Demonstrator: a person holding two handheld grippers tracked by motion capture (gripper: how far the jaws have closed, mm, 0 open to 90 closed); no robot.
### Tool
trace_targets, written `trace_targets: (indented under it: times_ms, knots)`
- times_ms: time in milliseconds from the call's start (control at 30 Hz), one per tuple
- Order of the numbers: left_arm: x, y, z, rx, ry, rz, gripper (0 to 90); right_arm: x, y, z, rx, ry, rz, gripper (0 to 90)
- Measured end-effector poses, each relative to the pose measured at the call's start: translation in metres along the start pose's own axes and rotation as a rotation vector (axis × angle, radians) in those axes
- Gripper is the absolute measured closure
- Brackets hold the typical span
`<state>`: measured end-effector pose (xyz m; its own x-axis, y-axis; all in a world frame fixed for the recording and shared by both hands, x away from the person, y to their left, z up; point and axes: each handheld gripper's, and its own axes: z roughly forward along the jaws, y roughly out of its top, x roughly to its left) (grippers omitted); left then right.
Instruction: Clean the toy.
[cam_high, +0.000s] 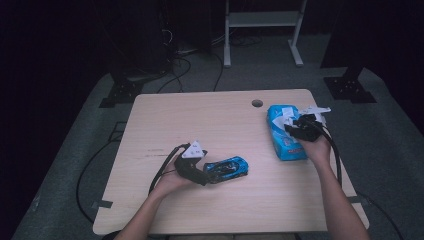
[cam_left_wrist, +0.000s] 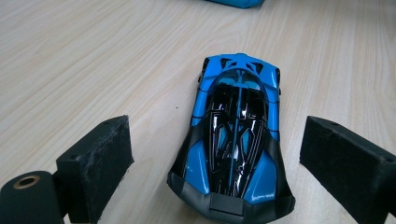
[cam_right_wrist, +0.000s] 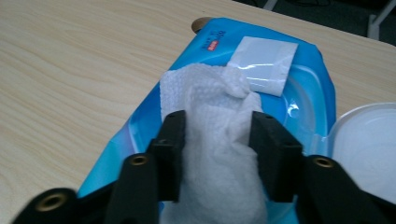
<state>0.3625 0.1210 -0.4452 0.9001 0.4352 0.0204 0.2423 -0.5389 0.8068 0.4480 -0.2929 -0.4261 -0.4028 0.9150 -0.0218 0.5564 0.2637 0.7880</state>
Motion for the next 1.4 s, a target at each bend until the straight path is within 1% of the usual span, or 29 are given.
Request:
trace_targets:
  times_ms: [33,67,100,233,267,333,433,467,500,567,600,633,667,767,800,833,867,900,933,967,1033,1067,1100,1133,1167,1200,1233,1300,1400]
  knots:
    - [0.0,0.0,0.0,0.0,0.0,0.0,8.6,0.0,0.0,0.0,0.0,0.0,0.0,58.8]
    - [0.0,0.0,0.0,0.002,0.002,0.001,8.6,-0.001,0.0,-0.001,0.001,0.002,0.007,61.9]
    - [0.0,-0.001,0.0,0.003,0.003,0.002,8.6,-0.003,-0.001,-0.001,0.002,0.003,0.012,66.0]
    - [0.002,-0.002,-0.001,0.005,0.009,0.003,8.6,-0.005,-0.004,-0.003,0.012,-0.017,-0.017,81.9]
    - [0.002,-0.002,-0.001,0.003,0.008,0.0,8.6,-0.004,-0.004,-0.006,-0.003,-0.009,-0.012,85.1]
    - [0.002,-0.002,-0.002,0.001,0.011,-0.003,8.6,-0.004,-0.003,-0.009,-0.016,-0.007,-0.014,85.8]
    - [0.003,-0.002,-0.003,-0.007,0.013,-0.002,8.6,-0.002,0.0,-0.021,-0.051,0.025,-0.013,86.2]
    - [0.003,-0.003,-0.003,-0.01,0.014,-0.006,8.6,0.0,0.003,-0.03,-0.071,0.039,-0.039,86.5]
    - [0.004,-0.003,-0.003,-0.008,0.015,-0.005,8.6,0.0,0.003,-0.03,-0.071,0.039,-0.039,86.5]
    - [0.005,-0.003,-0.004,-0.008,0.017,-0.006,8.6,0.003,0.005,-0.043,-0.102,0.052,-0.059,86.5]
    - [0.005,-0.003,-0.004,-0.011,0.018,-0.01,8.6,0.008,0.008,-0.056,-0.136,0.072,-0.073,86.5]
    - [0.005,-0.003,-0.004,-0.012,0.02,-0.009,8.6,0.008,0.008,-0.056,-0.136,0.072,-0.073,86.5]
    - [0.005,-0.003,-0.004,-0.01,0.022,-0.002,8.6,0.011,0.009,-0.063,-0.147,0.085,-0.082,86.5]
    - [0.003,-0.002,-0.004,-0.022,0.02,-0.009,8.6,0.024,0.012,-0.086,-0.189,0.162,-0.099,86.5]
    - [0.003,-0.002,-0.004,-0.023,0.017,-0.007,8.6,0.036,0.012,-0.101,-0.228,0.207,-0.124,86.5]
    - [0.003,-0.002,-0.004,-0.019,0.016,-0.005,8.6,0.036,0.012,-0.101,-0.228,0.207,-0.124,86.5]
    - [0.003,-0.002,-0.003,-0.011,0.016,0.0,8.6,0.052,0.012,-0.113,-0.245,0.275,-0.158,86.4]
    - [0.003,-0.002,-0.003,-0.007,0.015,0.003,8.6,0.052,0.012,-0.113,-0.245,0.275,-0.158,86.4]
    - [0.003,-0.003,-0.002,-0.006,0.014,0.001,8.6,0.07,0.009,-0.122,-0.252,0.327,-0.2,86.4]
    - [0.002,-0.003,-0.002,-0.005,0.014,0.002,8.6,0.07,0.009,-0.122,-0.252,0.327,-0.2,86.4]
    - [0.001,-0.002,-0.001,-0.004,0.011,0.01,8.6,0.088,0.005,-0.125,-0.243,0.391,-0.227,86.4]
    - [0.0,-0.002,-0.001,-0.003,0.008,0.012,8.6,0.096,0.002,-0.125,-0.232,0.426,-0.232,86.4]
    - [0.0,-0.002,-0.001,0.002,0.005,0.019,8.6,0.103,0.0,-0.123,-0.216,0.462,-0.233,86.4]
    - [0.0,-0.002,-0.001,0.003,0.002,0.019,8.6,0.116,-0.005,-0.119,-0.182,0.518,-0.247,86.4]
    - [-0.001,-0.002,0.0,0.003,-0.001,0.023,8.6,0.116,-0.005,-0.119,-0.182,0.518,-0.247,86.4]
    - [-0.001,-0.002,0.0,0.006,-0.006,0.029,8.6,0.126,-0.008,-0.115,-0.155,0.554,-0.251,86.4]
    - [-0.001,-0.002,0.0,0.006,-0.006,0.029,8.6,0.126,-0.008,-0.115,-0.155,0.554,-0.251,86.4]
    - [-0.001,-0.003,0.001,0.013,-0.011,0.026,8.6,0.132,-0.009,-0.109,-0.13,0.566,-0.26,86.4]
    - [-0.001,-0.003,0.001,0.008,-0.014,0.028,8.6,0.137,-0.009,-0.095,-0.058,0.618,-0.257,86.4]
